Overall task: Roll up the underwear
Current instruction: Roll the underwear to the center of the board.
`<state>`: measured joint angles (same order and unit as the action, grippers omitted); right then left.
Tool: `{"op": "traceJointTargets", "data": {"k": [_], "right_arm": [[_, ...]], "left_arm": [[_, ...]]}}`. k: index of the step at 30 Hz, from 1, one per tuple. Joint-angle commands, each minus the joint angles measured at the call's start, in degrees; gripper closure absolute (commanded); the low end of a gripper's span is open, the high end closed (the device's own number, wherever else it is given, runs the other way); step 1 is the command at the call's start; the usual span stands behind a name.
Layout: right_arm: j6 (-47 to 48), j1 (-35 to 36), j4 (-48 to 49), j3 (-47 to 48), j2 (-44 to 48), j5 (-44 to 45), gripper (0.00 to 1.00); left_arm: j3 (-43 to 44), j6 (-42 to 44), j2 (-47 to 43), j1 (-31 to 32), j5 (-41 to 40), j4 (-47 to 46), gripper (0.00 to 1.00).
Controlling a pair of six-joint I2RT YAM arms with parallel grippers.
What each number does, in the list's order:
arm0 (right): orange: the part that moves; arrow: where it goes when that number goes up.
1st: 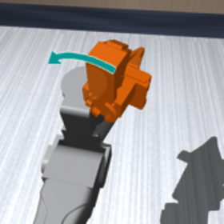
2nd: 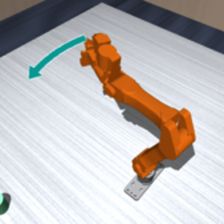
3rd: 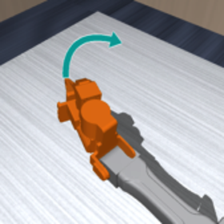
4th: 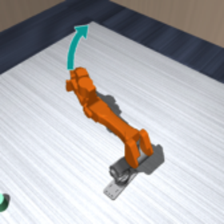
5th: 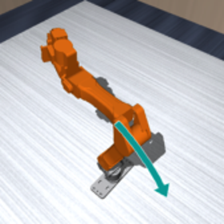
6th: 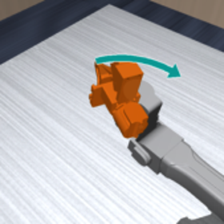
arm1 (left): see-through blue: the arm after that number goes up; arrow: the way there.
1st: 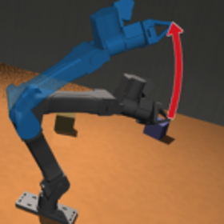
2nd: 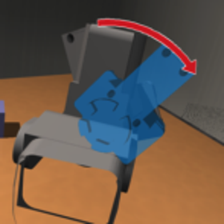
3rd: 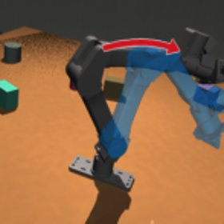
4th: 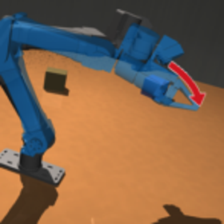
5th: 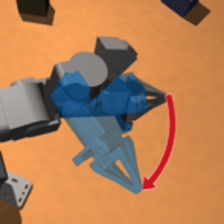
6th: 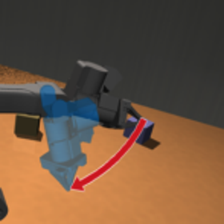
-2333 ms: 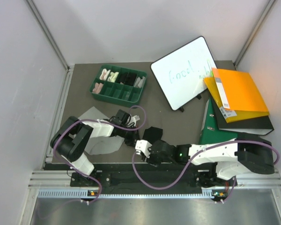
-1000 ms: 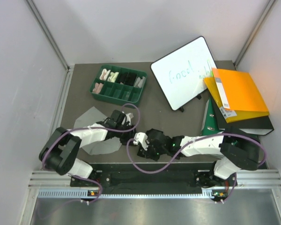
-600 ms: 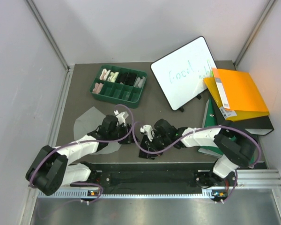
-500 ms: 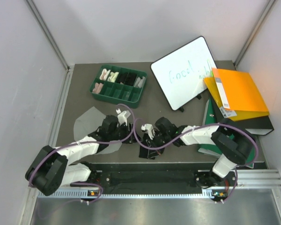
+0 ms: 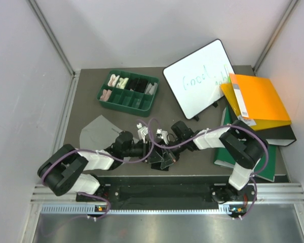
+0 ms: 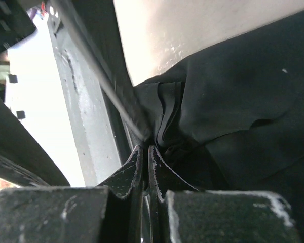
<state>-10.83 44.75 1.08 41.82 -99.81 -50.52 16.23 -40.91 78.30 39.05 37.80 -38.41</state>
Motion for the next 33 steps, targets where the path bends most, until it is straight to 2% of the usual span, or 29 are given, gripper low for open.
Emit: {"op": "traceJointTargets", "data": {"k": [1,5,26,29,32,33], "right_arm": [[-0.51,-1.68,2.17,2.47,-1.00,-4.05,1.00],[-0.51,-2.65,2.35,2.56,-1.53,-5.64,1.00],[-4.11,-6.78,6.30,1.51,-1.26,-9.07,1.00],[-4.29,-6.96,6.65,1.77,-1.79,-9.33,1.00],[-4.37,-6.96,6.74,1.95,-2.05,-9.24,1.00],[-4.37,-6.96,6.83,1.95,-2.06,-9.16,1.00]], "left_arm": [[-0.59,0.12,2.38,1.73,3.25,-7.91,0.46],[-0.93,1.61,4.31,2.00,2.72,-6.85,0.46],[-1.02,9.09,0.80,2.70,-2.81,5.45,0.46],[0.38,10.58,1.06,3.93,-5.18,8.70,0.50],[1.87,11.72,2.03,5.33,-6.77,11.34,0.60],[2.31,12.33,2.38,5.77,-8.17,12.30,0.67]]}}
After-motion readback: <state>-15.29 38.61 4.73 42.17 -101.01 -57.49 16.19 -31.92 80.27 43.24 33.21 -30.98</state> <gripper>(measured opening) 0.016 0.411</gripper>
